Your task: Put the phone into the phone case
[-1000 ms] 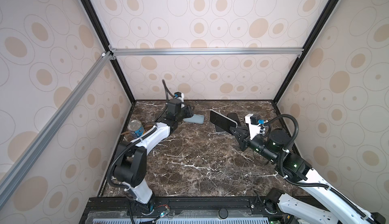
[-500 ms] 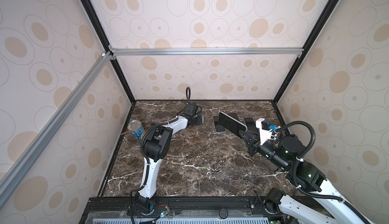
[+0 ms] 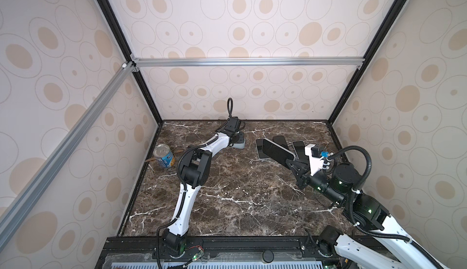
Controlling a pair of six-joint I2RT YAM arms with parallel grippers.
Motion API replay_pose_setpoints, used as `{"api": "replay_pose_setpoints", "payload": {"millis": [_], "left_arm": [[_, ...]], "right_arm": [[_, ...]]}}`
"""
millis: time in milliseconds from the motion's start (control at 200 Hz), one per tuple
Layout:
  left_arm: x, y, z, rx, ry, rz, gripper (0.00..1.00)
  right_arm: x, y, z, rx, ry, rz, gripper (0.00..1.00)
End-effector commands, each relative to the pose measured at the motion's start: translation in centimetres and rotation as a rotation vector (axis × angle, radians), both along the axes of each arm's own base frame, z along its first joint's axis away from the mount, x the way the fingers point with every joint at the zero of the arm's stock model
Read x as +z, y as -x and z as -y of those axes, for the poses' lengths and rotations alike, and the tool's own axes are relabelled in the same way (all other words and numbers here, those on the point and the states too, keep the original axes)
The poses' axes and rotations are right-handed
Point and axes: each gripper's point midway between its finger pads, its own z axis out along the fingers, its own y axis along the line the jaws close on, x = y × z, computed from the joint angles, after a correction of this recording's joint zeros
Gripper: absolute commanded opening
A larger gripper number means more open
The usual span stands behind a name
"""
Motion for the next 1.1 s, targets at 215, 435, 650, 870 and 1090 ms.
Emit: {"api": "replay_pose_setpoints", "payload": {"millis": [215,435,650,870,1090], "left_arm": [[-3.6,2.0,-2.7,0.003,-0.148,-0.114,0.23],[-4.8,5.3,-3.4,0.016,-0.1,-0.159,0.25],[-5.2,8.7,-4.1,0.031,-0.04,-0.188,0.26],[-5.5,12.5,-4.4,0.044,0.026,-0.212,0.26],[-7.7,18.9,-4.4,0.047,0.08,-0.279,0.27]], "right_arm": [[2.4,0.7,1.4,-0.034,-0.054,0.061,0.0],[2.5,0.7,1.8,-0.052,-0.058,0.066,0.0],[2.6,0.8,1.5,-0.039,-0.071,0.059,0.0],[2.4,1.0,1.4,-0.028,-0.084,0.046,0.0],[1.9,0.9,1.4,-0.032,-0.082,0.032,0.0]]}}
